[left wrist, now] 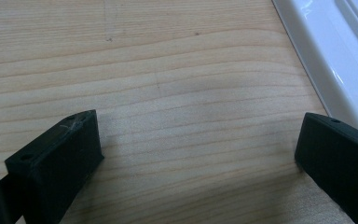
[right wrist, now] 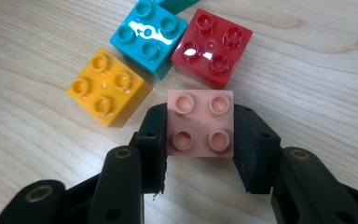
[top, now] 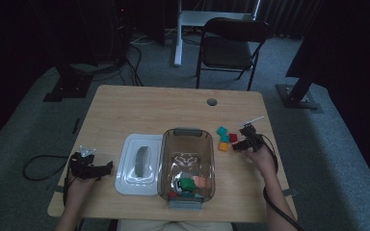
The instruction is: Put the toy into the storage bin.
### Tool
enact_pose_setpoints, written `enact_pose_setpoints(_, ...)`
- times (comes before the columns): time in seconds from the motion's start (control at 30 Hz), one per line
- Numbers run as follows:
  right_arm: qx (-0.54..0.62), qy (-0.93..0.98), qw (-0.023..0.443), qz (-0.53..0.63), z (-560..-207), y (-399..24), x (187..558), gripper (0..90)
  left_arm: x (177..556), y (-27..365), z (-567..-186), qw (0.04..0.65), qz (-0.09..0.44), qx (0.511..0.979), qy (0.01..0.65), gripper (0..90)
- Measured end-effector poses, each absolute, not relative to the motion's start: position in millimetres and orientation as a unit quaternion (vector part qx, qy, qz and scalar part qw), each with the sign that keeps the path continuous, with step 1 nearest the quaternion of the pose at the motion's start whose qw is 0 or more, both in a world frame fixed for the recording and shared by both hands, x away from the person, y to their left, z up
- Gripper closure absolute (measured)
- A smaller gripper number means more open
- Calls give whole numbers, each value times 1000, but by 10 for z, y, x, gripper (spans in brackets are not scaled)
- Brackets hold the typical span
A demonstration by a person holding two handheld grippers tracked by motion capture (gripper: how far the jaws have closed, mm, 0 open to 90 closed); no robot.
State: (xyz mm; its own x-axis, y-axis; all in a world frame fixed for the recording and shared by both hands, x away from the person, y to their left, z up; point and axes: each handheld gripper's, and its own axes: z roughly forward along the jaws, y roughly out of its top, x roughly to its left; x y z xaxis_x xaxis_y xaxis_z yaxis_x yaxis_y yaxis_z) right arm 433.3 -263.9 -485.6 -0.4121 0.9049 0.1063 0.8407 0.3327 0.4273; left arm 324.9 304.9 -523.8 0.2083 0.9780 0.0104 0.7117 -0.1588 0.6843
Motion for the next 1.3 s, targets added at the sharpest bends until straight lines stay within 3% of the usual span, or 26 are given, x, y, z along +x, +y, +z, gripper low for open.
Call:
enact_pose_setpoints(0.5,497,833,73,231,-4613,-2634,4103,585,3249,3049,-5238,283,235,724,584,9)
enact_pose_setpoints(1.3,324,880,99,332,-3611,-2035,3408,585,3249,3050,-5237,282,235,724,584,9)
